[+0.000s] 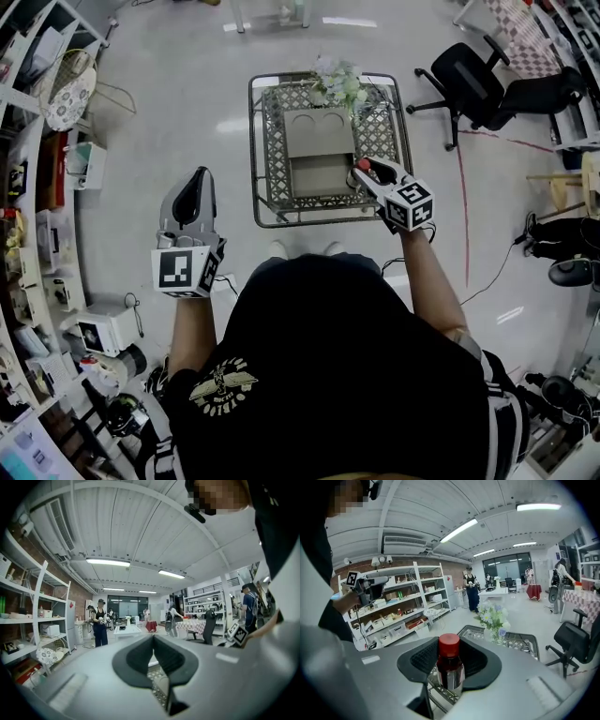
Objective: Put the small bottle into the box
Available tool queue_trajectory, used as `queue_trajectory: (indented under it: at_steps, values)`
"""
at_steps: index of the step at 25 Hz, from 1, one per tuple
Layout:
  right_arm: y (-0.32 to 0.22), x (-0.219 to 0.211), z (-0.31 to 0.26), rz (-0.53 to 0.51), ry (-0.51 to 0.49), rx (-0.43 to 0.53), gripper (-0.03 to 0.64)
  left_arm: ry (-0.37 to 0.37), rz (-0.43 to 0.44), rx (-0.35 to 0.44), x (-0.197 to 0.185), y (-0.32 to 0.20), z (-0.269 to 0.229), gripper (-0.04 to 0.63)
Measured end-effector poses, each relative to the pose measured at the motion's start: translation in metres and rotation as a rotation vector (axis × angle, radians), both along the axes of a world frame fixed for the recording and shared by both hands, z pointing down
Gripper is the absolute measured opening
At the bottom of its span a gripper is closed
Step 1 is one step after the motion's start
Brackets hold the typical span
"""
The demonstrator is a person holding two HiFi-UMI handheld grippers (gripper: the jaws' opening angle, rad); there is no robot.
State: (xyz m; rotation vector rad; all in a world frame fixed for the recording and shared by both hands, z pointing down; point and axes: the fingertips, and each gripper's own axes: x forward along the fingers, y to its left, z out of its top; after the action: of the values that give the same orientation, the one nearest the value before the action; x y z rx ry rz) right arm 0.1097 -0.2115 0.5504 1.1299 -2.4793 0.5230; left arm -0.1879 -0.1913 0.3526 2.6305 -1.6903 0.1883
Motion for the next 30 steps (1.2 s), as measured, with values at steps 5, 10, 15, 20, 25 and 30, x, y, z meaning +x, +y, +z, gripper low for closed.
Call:
queue_trajectory:
  at_steps: [5, 10, 15, 20, 25, 30]
  values:
    - [-0.008, -0.001, 0.04, -0.024, 0.039, -0.047, 0.149, -0.011, -0.069, -0.008, -0.015, 0.014, 0.002, 0.0]
    - [-0.013, 0.001, 0.09, -0.049, 0.081, -0.114, 0.149, -0.015, -0.137, -0.008, -0.034, 0.026, 0.008, 0.0]
    - [-0.022, -0.002, 0.124, -0.056, 0.116, -0.146, 0.15, -0.027, -0.172, -0.022, -0.043, 0.034, 0.016, 0.0]
    - [-0.026, -0.005, 0.149, -0.05, 0.147, -0.175, 0.15, -0.024, -0.179, -0.04, -0.038, 0.036, 0.024, 0.0]
    - [-0.027, 0.002, 0.19, -0.046, 0.174, -0.242, 0.15, -0.031, -0.173, -0.053, -0.03, 0.039, 0.031, 0.0]
    - [-0.024, 0.007, 0.219, -0.059, 0.229, -0.298, 0.15, -0.046, -0.188, -0.073, -0.033, 0.044, 0.037, 0.0]
